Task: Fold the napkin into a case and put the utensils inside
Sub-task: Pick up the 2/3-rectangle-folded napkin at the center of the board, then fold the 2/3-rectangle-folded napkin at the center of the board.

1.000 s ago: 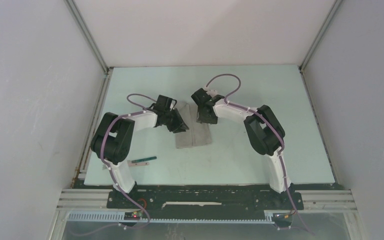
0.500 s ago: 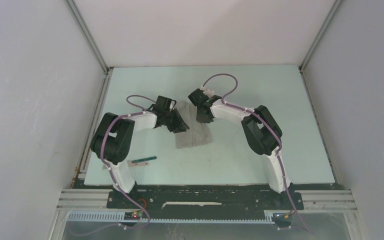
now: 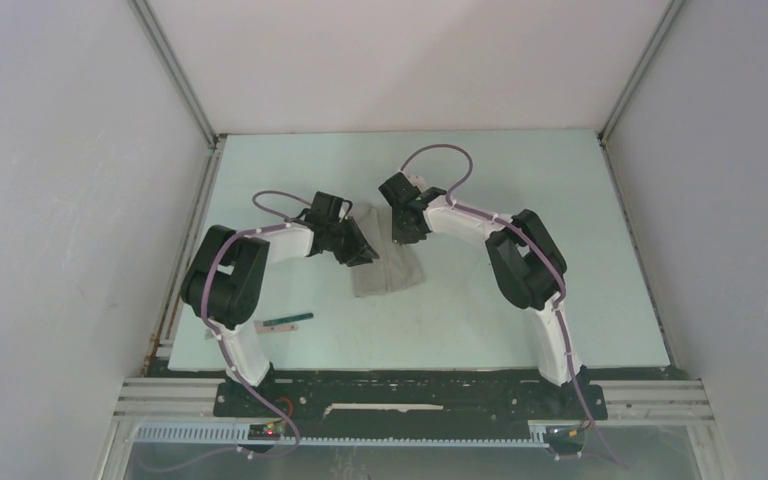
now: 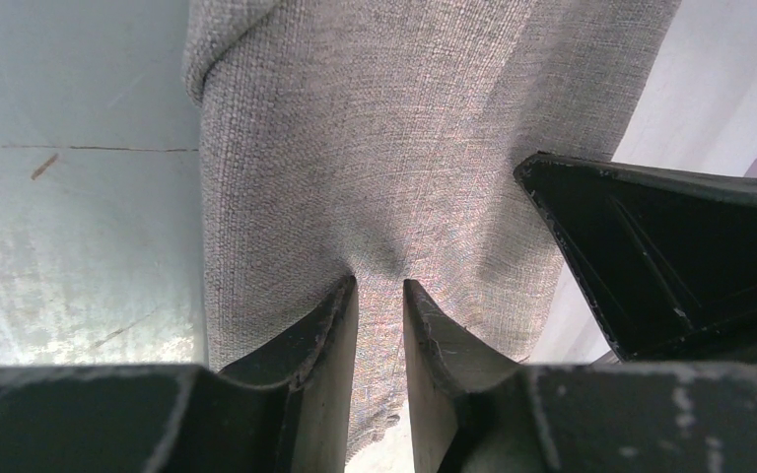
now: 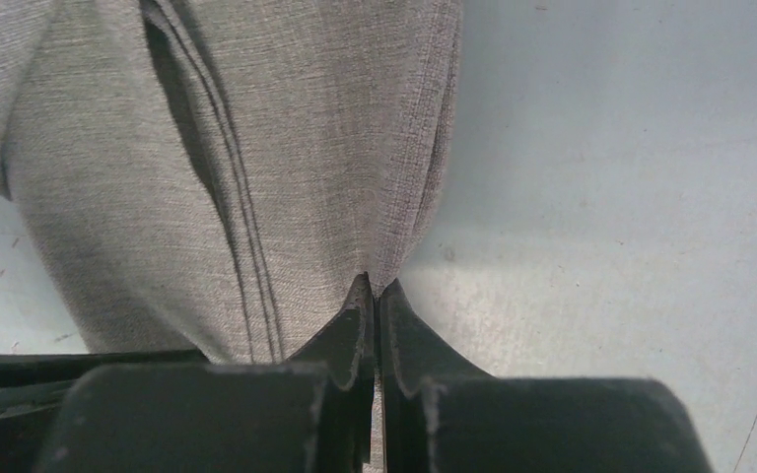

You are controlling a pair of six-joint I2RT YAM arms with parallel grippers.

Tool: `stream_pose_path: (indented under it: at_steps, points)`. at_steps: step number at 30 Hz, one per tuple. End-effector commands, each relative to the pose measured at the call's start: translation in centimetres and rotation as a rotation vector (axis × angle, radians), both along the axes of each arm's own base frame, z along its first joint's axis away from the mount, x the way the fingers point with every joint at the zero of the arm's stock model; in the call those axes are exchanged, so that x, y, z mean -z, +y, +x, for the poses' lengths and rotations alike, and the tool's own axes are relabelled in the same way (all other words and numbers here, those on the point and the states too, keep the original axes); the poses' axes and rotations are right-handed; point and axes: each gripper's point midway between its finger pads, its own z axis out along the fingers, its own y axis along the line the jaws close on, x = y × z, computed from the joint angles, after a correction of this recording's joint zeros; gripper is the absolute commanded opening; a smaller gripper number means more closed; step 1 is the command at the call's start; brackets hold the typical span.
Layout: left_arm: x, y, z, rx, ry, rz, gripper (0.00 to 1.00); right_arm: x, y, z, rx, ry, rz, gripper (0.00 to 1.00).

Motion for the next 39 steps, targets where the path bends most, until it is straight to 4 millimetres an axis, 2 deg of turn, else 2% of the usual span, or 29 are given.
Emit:
stream_pose_path:
  at_steps: [1, 8, 13, 18, 21, 23, 26, 33, 39]
  points:
    - [0.0, 0.3, -0.2, -0.001, -0.006, 0.020, 0.31, -5.8, 2.5, 0.9, -0.050, -0.106, 0.104, 0.00]
    - [-1.7, -0.1, 0.5, 0.015, -0.035, 0.009, 0.32, -6.6, 2.6, 0.9, -0.065, -0.123, 0.084, 0.00]
    - [-4.3, -0.2, 0.7, 0.032, -0.077, -0.019, 0.35, -6.7, 2.5, 0.9, -0.078, -0.129, 0.063, 0.00]
    - [-6.5, 1.1, 0.0, 0.016, -0.116, -0.042, 0.40, -6.9, 2.7, 0.8, -0.103, -0.135, 0.050, 0.00]
    - [-5.9, 3.1, -0.7, -0.021, -0.101, -0.037, 0.40, -6.8, 3.1, 0.6, -0.121, -0.133, 0.045, 0.00]
    - [-4.6, 4.8, -1.3, -0.058, -0.079, -0.018, 0.39, -6.7, 3.4, 0.6, -0.128, -0.129, 0.038, 0.00]
    - [-2.9, 5.8, -1.7, -0.088, -0.049, -0.012, 0.37, -6.6, 4.0, 0.4, -0.140, -0.125, 0.032, 0.00]
    - [-0.8, 5.1, -1.7, -0.102, -0.012, -0.043, 0.34, -6.8, 6.0, -0.1, -0.167, -0.118, 0.042, 0.00]
    - [-1.0, 3.8, -1.6, -0.079, -0.015, -0.064, 0.34, -6.2, 7.3, -0.6, -0.178, -0.081, 0.063, 0.00]
